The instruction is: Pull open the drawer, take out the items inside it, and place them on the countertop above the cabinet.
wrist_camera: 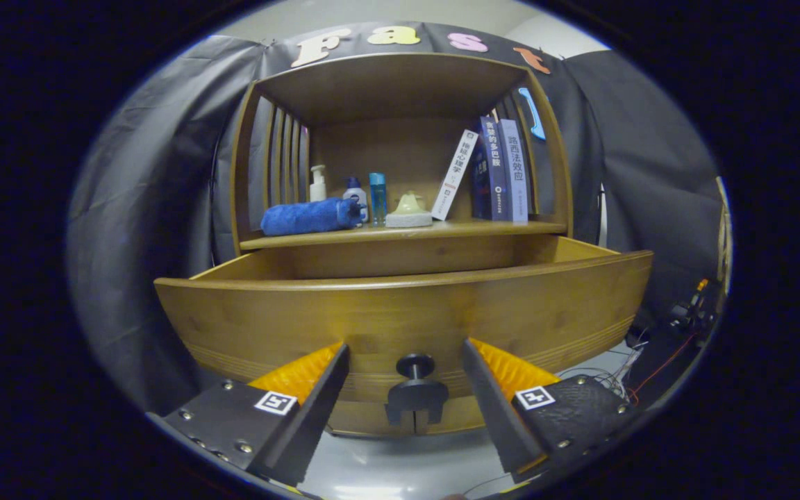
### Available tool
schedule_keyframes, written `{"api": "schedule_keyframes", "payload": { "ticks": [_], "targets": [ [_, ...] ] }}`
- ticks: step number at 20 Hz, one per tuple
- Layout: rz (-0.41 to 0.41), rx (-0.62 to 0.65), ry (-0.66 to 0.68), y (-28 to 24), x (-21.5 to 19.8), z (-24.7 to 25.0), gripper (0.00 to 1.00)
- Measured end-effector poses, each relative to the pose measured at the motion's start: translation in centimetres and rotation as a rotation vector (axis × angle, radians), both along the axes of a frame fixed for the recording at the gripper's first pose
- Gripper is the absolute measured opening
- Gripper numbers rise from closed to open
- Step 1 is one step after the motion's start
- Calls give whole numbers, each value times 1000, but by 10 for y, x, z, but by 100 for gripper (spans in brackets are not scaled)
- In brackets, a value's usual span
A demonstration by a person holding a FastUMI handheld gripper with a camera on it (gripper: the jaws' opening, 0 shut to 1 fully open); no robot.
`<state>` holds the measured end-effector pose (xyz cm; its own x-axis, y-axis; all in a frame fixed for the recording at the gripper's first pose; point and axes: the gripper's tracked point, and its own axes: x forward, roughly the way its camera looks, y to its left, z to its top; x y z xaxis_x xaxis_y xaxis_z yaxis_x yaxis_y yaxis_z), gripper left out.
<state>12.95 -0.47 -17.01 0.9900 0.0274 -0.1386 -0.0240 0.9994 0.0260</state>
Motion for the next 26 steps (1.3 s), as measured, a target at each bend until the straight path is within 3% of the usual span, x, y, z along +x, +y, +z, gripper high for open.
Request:
{"api": "schedule_keyframes", "payload": {
  "ticks": [5, 19, 26],
  "targets": [
    [-15, 2, 9, 7, 56, 5, 98],
    [-11, -8, 29, 15, 142, 8, 98],
    [4, -4, -10, 21, 118, 41, 98]
  ]
}}
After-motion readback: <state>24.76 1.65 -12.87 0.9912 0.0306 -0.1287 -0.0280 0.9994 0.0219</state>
